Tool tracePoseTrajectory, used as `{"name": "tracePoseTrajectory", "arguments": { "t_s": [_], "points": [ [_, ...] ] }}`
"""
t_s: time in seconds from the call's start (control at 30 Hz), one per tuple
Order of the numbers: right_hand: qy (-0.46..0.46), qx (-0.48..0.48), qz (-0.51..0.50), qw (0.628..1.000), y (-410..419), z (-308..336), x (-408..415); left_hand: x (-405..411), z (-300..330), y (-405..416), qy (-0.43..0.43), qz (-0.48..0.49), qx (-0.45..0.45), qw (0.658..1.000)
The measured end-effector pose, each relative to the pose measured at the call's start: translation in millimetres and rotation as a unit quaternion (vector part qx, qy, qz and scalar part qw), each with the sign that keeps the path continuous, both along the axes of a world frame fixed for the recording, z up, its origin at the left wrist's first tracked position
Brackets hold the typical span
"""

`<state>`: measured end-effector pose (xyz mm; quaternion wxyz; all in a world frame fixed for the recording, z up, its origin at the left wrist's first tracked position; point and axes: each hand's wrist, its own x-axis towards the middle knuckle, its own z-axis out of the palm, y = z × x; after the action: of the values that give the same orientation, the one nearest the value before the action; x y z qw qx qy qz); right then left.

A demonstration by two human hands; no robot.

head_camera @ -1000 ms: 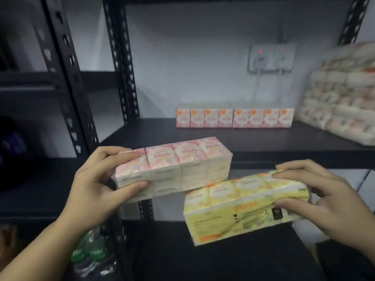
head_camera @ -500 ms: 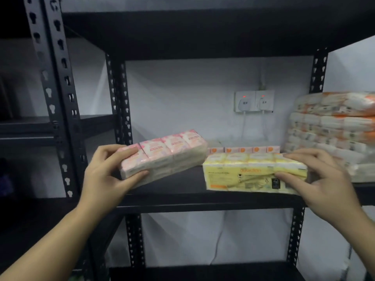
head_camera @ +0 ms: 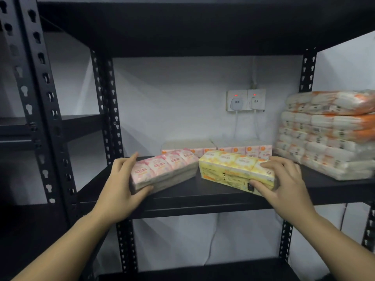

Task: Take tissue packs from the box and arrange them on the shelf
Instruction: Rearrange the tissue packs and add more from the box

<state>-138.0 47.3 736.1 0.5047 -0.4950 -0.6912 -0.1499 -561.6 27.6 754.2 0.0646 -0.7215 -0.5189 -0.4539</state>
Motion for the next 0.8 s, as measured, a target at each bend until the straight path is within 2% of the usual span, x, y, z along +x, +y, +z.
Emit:
{"name": "tracePoseTrajectory", "arguments": {
  "t_s": [0.27,0.37,0.43,0.57,0.67,0.8],
  "points": [
    [-0.004,-0.141,0.017,0.990,22,23,-6,-3,8,23,0.016,0.029,-0.081,0.996],
    [-0.030,-0.176,-0.006,0.984,21,37,-5,-4,18,24,0.069,0.036,-0.071,0.994],
    [-0.085,-0.205,-0.041,0.974,23,55,-9,0,32,23,0.110,0.045,-0.090,0.989],
    [-0.196,-0.268,-0.087,0.939,38,93,-28,24,65,39,0.193,0.108,-0.184,0.958],
    [-0.236,-0.319,-0.081,0.914,50,110,-47,40,77,65,0.251,0.136,-0.248,0.926],
    [-0.235,-0.372,-0.079,0.895,65,112,-70,56,80,84,0.232,0.139,-0.292,0.918]
  ]
}}
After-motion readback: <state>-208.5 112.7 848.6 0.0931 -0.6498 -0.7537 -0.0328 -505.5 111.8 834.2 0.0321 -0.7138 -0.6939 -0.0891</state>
